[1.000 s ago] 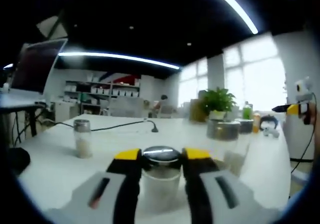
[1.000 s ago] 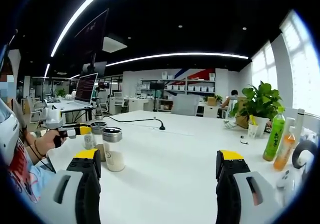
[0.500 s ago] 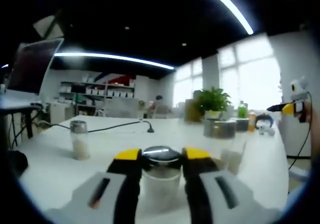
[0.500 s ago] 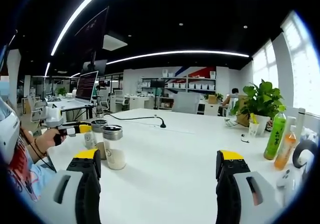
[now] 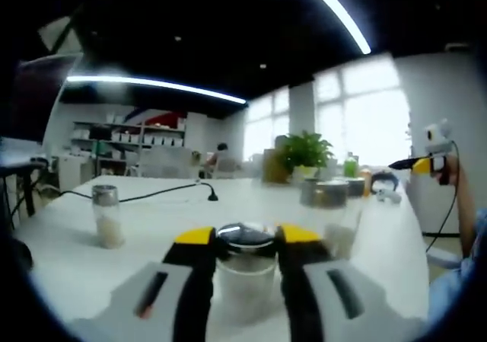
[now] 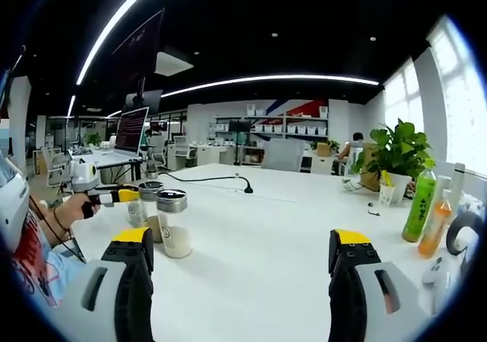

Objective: Rotate the seasoning bottle until the label or dispensing opening points toward the visible target arrow and the bottle remains upright within the marked orientation range

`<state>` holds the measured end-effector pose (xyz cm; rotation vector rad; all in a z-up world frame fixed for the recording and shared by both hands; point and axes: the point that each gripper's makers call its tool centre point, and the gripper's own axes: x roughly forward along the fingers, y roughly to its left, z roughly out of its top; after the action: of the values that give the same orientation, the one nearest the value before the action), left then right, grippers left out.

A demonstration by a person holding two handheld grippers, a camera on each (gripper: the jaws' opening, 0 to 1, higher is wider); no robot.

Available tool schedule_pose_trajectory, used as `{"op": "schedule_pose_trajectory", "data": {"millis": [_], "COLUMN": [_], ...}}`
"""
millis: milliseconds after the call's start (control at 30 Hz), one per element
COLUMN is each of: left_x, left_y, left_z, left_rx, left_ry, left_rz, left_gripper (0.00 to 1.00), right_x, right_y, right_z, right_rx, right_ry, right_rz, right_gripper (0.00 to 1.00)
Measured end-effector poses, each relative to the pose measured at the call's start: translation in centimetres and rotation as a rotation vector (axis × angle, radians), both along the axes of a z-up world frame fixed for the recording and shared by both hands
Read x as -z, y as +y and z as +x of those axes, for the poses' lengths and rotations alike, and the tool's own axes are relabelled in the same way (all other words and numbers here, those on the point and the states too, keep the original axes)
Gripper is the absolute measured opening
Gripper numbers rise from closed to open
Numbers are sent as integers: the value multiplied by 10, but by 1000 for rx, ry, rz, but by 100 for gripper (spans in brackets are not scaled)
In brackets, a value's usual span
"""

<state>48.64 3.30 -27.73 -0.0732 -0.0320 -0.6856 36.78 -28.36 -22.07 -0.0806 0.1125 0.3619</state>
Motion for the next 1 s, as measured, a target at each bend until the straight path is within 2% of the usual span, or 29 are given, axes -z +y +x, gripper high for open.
{"op": "schedule_pose_trajectory", "data": {"millis": [100, 367, 433, 567, 733, 1000], "left_x": [0, 0, 0, 1, 2, 2], "left_y": [-1, -3, -5, -7, -9, -13], "left_z": [2, 2, 0, -3, -3, -8], "left_rx": [57, 136, 161, 251, 301, 400], "left_ry": [17, 35, 34, 36, 43, 37], "left_rz": [5, 26, 31, 48, 46, 94], "left_gripper": [33, 33, 33, 33, 33, 33], "right_x": [-2, -5, -10, -8, -3, -1], "right_y": [0, 6, 1, -2, -5, -8], "right_z": [-1, -2, -1, -2, 1, 4], "right_rx": [-2, -32, 1, 5, 13, 28], "right_ry": [-8, -22, -47, -38, -16, -6], "right_rz": [-5, 11, -1, -19, -2, -2], "right_gripper": [99, 99, 99, 99, 99, 99]}}
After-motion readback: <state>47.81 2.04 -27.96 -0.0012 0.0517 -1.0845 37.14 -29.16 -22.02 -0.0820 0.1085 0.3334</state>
